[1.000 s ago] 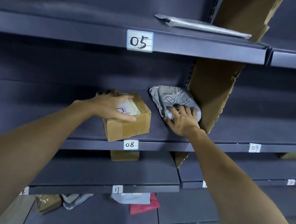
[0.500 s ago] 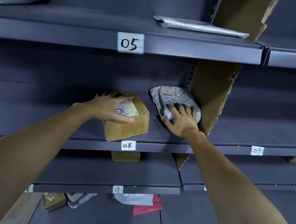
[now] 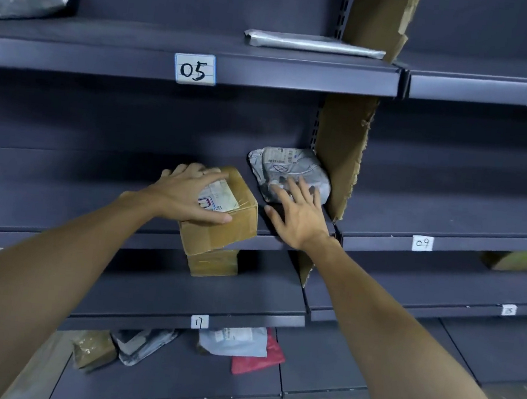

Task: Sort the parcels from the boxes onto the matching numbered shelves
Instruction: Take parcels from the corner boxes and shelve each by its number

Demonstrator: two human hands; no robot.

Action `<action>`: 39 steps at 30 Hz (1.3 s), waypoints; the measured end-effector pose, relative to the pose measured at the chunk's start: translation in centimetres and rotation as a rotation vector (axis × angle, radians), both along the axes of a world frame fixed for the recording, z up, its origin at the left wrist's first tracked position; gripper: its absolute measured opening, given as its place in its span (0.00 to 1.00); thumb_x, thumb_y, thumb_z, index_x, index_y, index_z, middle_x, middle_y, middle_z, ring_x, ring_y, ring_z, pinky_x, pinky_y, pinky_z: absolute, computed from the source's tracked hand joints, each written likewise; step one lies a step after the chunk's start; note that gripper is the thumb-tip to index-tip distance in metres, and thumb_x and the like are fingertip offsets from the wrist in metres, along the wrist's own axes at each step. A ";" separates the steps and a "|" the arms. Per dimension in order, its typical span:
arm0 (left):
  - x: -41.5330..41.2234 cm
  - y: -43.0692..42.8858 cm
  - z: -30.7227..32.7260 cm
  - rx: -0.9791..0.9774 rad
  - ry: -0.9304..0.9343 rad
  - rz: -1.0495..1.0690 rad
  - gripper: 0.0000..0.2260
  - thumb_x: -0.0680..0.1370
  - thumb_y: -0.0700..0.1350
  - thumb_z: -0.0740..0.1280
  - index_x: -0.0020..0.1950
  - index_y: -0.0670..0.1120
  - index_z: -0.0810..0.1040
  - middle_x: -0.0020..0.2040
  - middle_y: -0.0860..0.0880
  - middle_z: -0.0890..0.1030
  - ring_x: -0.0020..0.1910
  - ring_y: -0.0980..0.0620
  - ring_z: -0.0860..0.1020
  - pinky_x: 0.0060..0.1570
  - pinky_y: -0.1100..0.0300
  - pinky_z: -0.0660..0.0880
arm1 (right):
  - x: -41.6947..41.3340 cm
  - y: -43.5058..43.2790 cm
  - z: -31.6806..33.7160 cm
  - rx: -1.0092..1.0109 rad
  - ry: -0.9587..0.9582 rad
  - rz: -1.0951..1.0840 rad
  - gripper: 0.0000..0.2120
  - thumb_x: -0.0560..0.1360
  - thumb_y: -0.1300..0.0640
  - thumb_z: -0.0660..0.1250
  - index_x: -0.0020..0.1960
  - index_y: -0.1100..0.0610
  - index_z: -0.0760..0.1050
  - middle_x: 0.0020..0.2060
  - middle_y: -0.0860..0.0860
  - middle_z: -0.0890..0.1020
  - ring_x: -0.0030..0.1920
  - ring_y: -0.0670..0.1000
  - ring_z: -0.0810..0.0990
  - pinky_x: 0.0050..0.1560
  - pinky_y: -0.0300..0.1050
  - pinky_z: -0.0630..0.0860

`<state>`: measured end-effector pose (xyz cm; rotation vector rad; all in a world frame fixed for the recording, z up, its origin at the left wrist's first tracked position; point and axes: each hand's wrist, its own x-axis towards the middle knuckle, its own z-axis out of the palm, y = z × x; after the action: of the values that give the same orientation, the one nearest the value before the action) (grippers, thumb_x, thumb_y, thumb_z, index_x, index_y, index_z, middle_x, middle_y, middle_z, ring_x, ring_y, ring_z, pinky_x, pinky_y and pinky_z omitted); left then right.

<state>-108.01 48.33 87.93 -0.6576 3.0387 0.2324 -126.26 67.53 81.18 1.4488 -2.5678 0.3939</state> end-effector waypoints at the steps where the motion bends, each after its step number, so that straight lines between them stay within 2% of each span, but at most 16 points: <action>1: 0.3 0.7 -0.1 -0.002 -0.002 -0.012 0.51 0.57 0.83 0.56 0.78 0.65 0.54 0.77 0.51 0.59 0.73 0.47 0.59 0.70 0.45 0.56 | 0.5 0.8 0.1 0.020 -0.013 -0.008 0.27 0.84 0.41 0.50 0.80 0.49 0.56 0.81 0.55 0.52 0.81 0.56 0.41 0.78 0.60 0.38; 4: 1.1 3.1 -0.4 -0.012 -0.003 -0.064 0.52 0.56 0.84 0.56 0.77 0.66 0.53 0.77 0.50 0.59 0.74 0.46 0.58 0.68 0.46 0.56 | 2.5 3.6 0.2 0.058 -0.053 -0.056 0.28 0.84 0.41 0.51 0.81 0.48 0.54 0.81 0.55 0.50 0.81 0.56 0.41 0.78 0.61 0.39; 6: 1.8 4.8 -0.7 -0.035 -0.002 -0.102 0.56 0.51 0.88 0.52 0.77 0.67 0.53 0.77 0.50 0.59 0.74 0.46 0.58 0.68 0.47 0.56 | 4.1 5.8 0.1 0.077 -0.075 -0.098 0.29 0.83 0.40 0.53 0.81 0.48 0.54 0.81 0.54 0.50 0.81 0.56 0.42 0.78 0.63 0.41; 9: 3.2 7.5 -1.0 -0.074 -0.003 -0.165 0.59 0.48 0.89 0.45 0.78 0.67 0.51 0.78 0.50 0.57 0.75 0.46 0.56 0.69 0.47 0.56 | 6.8 9.3 -0.2 0.061 -0.137 -0.160 0.27 0.83 0.42 0.56 0.79 0.50 0.58 0.79 0.55 0.58 0.81 0.57 0.48 0.77 0.61 0.49; 12: 4.9 10.2 -2.2 -0.094 -0.004 -0.235 0.55 0.53 0.87 0.50 0.78 0.67 0.50 0.77 0.49 0.57 0.75 0.46 0.55 0.69 0.47 0.55 | 9.8 13.3 -0.8 0.046 -0.136 -0.216 0.24 0.83 0.45 0.56 0.76 0.51 0.63 0.75 0.55 0.66 0.79 0.56 0.55 0.75 0.59 0.58; 18: 7.6 16.5 -4.8 -0.099 -0.051 -0.373 0.50 0.61 0.83 0.57 0.79 0.65 0.48 0.78 0.47 0.55 0.76 0.44 0.54 0.71 0.44 0.54 | 16.0 21.4 -1.9 0.156 -0.193 -0.367 0.26 0.84 0.44 0.55 0.79 0.50 0.58 0.78 0.55 0.60 0.80 0.57 0.50 0.76 0.62 0.55; 25: 7.6 23.5 -5.8 -0.102 -0.058 -0.518 0.48 0.65 0.81 0.59 0.80 0.63 0.50 0.76 0.47 0.56 0.74 0.46 0.53 0.69 0.46 0.54 | 19.3 29.1 -2.5 0.127 -0.228 -0.509 0.25 0.84 0.43 0.54 0.79 0.48 0.59 0.78 0.54 0.61 0.80 0.56 0.51 0.75 0.60 0.56; 31: 5.1 28.3 -6.6 -0.130 -0.046 -0.579 0.48 0.65 0.81 0.58 0.80 0.63 0.49 0.76 0.47 0.56 0.74 0.46 0.54 0.70 0.45 0.54 | 18.8 34.1 -3.2 0.128 -0.232 -0.578 0.27 0.83 0.42 0.55 0.79 0.49 0.58 0.78 0.54 0.61 0.80 0.57 0.50 0.75 0.60 0.57; 39: -0.2 33.8 -8.5 -0.144 -0.049 -0.592 0.49 0.63 0.82 0.56 0.79 0.63 0.49 0.75 0.47 0.56 0.73 0.46 0.54 0.69 0.45 0.54 | 13.6 40.2 -4.5 0.125 -0.270 -0.581 0.28 0.84 0.41 0.53 0.81 0.49 0.55 0.80 0.55 0.55 0.81 0.57 0.46 0.78 0.61 0.49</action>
<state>-108.18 82.12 79.41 0.2450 3.0479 -0.0202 -112.68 107.78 76.69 0.6461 -3.1095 0.3601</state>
